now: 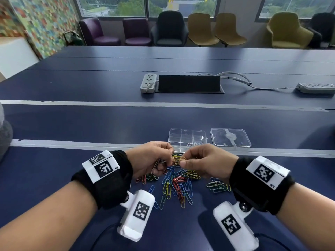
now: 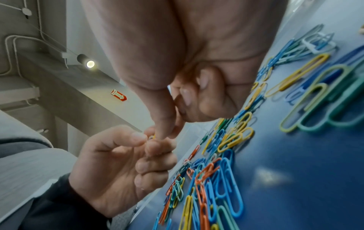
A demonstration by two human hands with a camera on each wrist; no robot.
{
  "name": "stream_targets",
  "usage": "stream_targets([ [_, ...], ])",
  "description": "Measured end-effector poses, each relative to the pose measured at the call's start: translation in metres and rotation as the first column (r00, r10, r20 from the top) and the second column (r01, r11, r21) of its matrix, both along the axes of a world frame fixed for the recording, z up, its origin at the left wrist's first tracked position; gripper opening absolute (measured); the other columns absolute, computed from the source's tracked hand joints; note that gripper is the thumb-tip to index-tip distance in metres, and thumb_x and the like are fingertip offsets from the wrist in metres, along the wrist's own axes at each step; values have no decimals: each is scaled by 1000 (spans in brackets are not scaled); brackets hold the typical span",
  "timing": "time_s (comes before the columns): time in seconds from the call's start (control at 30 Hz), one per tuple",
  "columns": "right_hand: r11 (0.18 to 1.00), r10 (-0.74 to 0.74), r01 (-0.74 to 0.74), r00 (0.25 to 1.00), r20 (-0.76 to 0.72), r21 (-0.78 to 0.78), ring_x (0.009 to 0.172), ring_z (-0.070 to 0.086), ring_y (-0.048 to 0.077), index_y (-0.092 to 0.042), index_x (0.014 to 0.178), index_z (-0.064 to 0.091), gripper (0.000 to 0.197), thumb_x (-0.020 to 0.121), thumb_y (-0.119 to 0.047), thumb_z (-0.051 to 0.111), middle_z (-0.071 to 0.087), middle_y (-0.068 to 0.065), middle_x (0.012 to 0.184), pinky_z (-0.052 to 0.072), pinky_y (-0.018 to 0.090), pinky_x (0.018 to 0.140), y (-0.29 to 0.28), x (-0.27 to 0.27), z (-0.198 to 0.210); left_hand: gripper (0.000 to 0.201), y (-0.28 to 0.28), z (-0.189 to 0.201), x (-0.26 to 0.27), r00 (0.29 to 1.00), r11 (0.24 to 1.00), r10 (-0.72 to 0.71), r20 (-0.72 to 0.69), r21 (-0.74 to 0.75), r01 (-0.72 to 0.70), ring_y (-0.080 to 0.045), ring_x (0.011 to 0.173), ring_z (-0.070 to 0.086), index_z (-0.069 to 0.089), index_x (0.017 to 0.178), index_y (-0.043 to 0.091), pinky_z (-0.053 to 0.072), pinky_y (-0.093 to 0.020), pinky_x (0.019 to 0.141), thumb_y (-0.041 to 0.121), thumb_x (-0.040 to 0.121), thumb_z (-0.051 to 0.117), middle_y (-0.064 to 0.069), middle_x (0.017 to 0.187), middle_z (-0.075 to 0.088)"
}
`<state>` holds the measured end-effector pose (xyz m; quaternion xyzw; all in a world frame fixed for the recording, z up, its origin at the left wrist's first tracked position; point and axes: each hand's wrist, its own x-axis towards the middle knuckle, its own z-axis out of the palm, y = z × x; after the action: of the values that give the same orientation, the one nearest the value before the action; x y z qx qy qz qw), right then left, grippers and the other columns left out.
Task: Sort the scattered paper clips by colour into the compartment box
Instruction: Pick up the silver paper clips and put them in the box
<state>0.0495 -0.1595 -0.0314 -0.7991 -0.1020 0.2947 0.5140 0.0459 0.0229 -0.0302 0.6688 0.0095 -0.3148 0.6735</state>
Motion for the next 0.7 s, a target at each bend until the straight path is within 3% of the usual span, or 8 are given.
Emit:
stream_targets([
  [0.27,974,-128,143,987,-96,175,34,25,4,-13,81,63,13,91,-21,59,32,-8,45,22,12,32,2,2,-1,23,2,-9,1,998,1000,-26,60,-8,26,-7,39,34,43,66,15,29,-14,35,0,65,61,-10,67,42],
  [0.43,990,-136,134,989,50,47,35,33,9,-18,72,63,17,89,-21,63,39,-2,46,30,19,38,6,4,-6,26,1,-12,1,994,999,-51,100,23,48,-7,41,36,41,66,17,31,-14,37,5,67,65,-13,75,43],
  [0.57,987,-153,153,988,7,43,40,30,13,-18,68,62,20,88,-21,61,37,1,49,27,21,41,7,4,-6,30,2,-13,2,991,997,-58,122,58,51,-7,43,39,39,65,17,32,-14,36,7,67,67,-14,76,46],
  [0.7,996,-84,84,996,26,23,37,34,9,-15,76,63,16,87,-26,63,41,-3,47,28,19,36,8,1,-5,38,6,-15,2,986,995,-74,147,77,63,-7,46,43,40,63,17,34,-13,36,-2,77,69,-15,77,48],
])
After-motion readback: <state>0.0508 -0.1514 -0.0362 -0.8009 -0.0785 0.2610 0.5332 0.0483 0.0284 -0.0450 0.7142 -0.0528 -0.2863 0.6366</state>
